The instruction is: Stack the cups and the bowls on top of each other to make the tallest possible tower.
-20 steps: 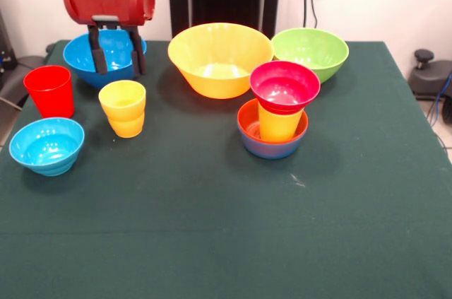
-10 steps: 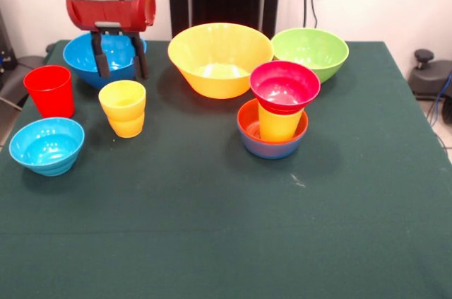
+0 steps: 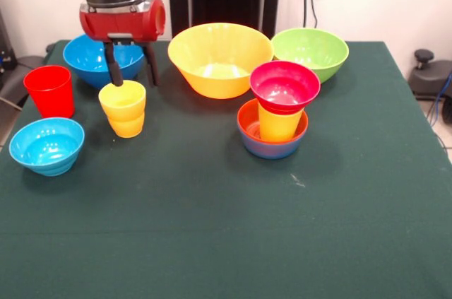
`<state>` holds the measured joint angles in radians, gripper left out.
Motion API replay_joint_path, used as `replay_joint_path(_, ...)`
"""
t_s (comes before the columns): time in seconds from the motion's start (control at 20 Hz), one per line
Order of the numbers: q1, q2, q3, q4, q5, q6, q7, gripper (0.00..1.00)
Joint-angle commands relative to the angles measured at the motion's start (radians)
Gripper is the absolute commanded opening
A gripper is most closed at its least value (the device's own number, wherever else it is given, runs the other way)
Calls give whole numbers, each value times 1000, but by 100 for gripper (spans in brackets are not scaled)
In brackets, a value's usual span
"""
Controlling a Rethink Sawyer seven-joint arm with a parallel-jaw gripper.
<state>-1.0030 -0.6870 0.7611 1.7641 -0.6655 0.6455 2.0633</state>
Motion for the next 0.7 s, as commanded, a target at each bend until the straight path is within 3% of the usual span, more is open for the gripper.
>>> replay_joint_path(0.05,30,77,-27,30,-119,-20,-197,100)
replay_joint_path(0.7,38,90,-41,18,-173,-18,-174,100)
